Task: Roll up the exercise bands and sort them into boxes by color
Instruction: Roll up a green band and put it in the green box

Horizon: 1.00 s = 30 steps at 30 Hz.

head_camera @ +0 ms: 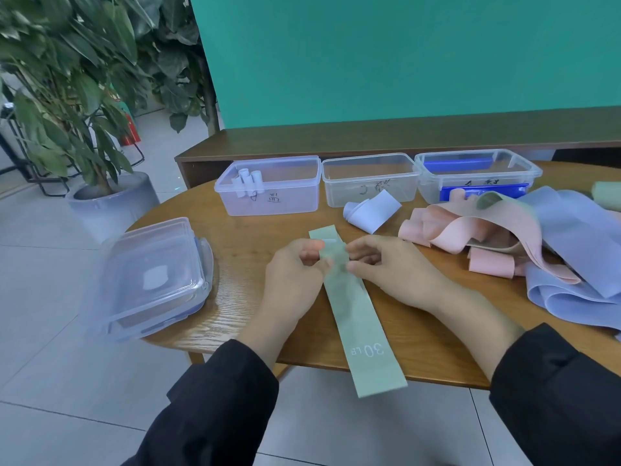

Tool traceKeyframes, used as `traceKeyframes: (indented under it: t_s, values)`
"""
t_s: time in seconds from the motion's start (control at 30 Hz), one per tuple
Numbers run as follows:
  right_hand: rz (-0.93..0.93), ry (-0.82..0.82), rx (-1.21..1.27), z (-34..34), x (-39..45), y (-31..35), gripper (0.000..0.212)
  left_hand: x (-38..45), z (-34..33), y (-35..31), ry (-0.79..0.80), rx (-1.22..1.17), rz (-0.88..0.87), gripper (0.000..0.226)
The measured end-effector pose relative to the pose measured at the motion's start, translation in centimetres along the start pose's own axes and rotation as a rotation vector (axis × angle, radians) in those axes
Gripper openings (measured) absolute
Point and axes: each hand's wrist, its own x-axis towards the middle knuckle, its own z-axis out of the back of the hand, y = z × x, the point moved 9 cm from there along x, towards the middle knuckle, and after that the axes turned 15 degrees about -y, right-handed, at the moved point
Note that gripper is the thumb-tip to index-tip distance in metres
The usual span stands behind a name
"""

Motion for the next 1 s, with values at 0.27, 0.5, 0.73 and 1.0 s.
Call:
traceKeyframes:
  t_s: [0.27, 0.5, 0.73, 1.0]
  values:
    - [-0.165, -0.057, 0.321, 0.2, 0.1, -0.5, 0.045, -0.5, 1.0, -1.3, -0.073, -0.075, -0.078, 0.03]
    - [-0.293, -0.16, 0.563, 1.6, 0.2, -0.4, 0.038, -1.8, 1.5, -4.2, -0.071, -0.182, -0.217, 0.037]
    - [-0.252, -0.15, 0.646, 2.1, 0.1, 1.2, 0.041, -3.7, 1.1, -6.2, 0.001, -0.161, -0.421, 0.041]
    - [-0.219, -0.173, 0.655, 2.7, -0.1, 1.6, 0.037, -3.8, 0.7, -6.1, 0.112, -0.197, -0.387, 0.039]
